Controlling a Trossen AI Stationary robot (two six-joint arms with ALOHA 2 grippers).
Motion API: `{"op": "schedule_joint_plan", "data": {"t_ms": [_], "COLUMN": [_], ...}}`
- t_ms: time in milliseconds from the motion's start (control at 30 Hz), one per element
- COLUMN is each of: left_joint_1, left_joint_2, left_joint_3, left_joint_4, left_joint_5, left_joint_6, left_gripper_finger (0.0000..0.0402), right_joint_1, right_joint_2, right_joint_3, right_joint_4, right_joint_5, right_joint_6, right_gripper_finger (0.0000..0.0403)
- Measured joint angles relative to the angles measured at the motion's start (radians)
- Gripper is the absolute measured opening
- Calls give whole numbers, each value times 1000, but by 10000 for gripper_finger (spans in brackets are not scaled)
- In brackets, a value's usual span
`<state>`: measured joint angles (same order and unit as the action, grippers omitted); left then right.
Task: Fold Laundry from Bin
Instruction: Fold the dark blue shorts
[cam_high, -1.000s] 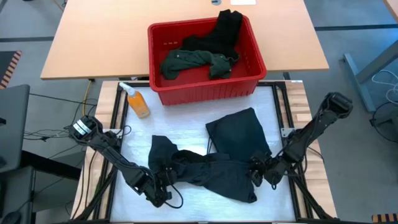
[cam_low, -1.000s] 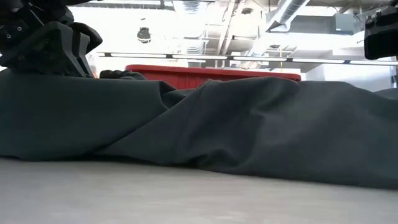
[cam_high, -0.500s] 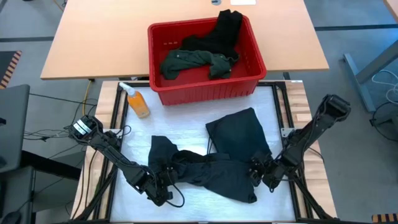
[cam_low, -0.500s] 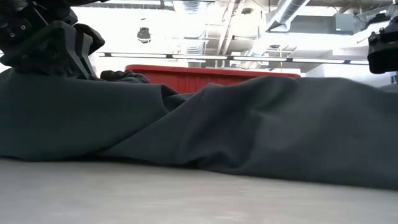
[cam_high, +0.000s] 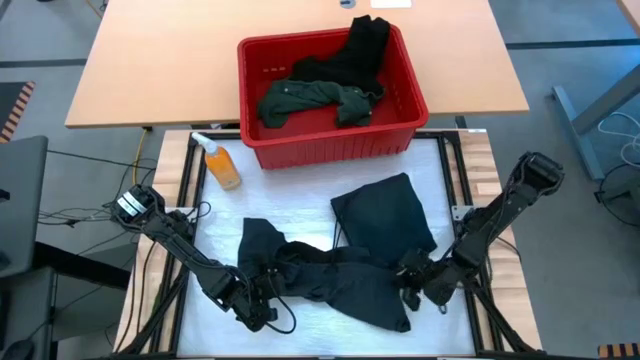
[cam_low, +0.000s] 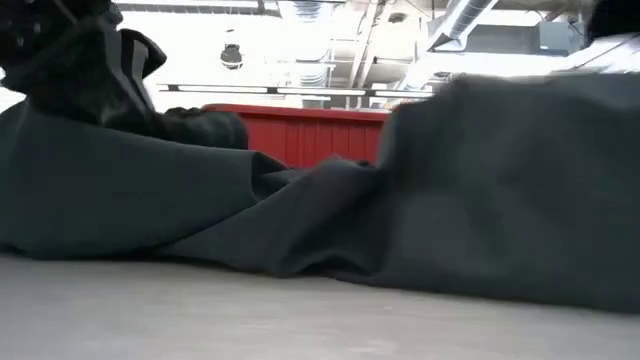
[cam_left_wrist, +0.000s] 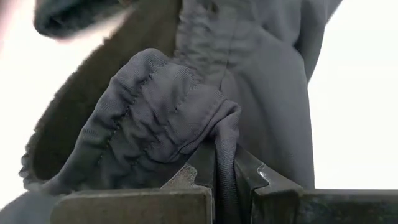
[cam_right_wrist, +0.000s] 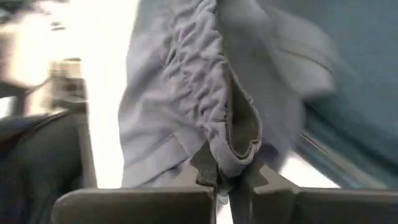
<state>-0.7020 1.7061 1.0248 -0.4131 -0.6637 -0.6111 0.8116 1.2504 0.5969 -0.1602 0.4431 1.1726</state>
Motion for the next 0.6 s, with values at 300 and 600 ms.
{"op": "schedule_joint_plan", "data": {"t_ms": [300, 600], "left_joint_1": [-50, -169], "left_joint_2": [-162, -286], "left_joint_3": [0, 0], "left_joint_4": [8, -87], "left_joint_5": [-360, -535], "left_joint_6": [94, 41], "left_gripper_finger": [0, 0], "right_joint_1": [0, -1], "right_joint_2": [-103, -14], "right_joint_3": [280, 458], "right_joint_4": [-55, -320], "right_joint_5": [0, -26], "right_joint_6": [-821, -964], "right_gripper_finger": [33, 33]}}
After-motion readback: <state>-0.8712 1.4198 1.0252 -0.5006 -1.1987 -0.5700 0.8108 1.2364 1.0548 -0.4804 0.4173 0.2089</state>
